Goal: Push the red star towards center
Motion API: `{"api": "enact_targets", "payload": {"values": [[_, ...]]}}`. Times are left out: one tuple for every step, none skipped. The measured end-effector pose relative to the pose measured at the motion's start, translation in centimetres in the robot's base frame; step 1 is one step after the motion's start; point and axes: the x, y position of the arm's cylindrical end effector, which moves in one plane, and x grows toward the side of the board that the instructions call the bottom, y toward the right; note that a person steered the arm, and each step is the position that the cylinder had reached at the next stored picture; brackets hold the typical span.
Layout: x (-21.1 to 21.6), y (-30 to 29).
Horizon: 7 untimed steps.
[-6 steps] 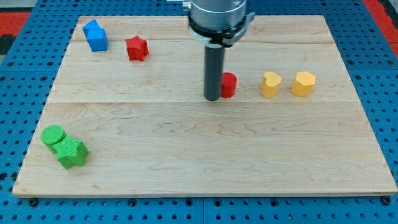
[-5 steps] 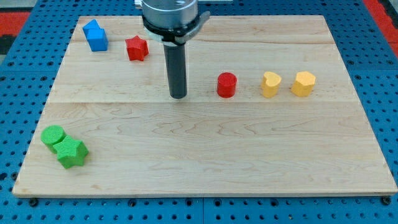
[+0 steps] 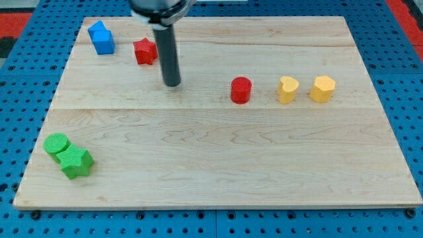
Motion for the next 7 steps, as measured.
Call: {"api": "enact_targets", "payload": {"values": [[-6.9,2.7],[-10.5,-4.3],[-10.5,-12.4],[-7.2,-11.6],[-6.3,-5.1],[-6.3,0.7],[-4.1,3.3]]}}
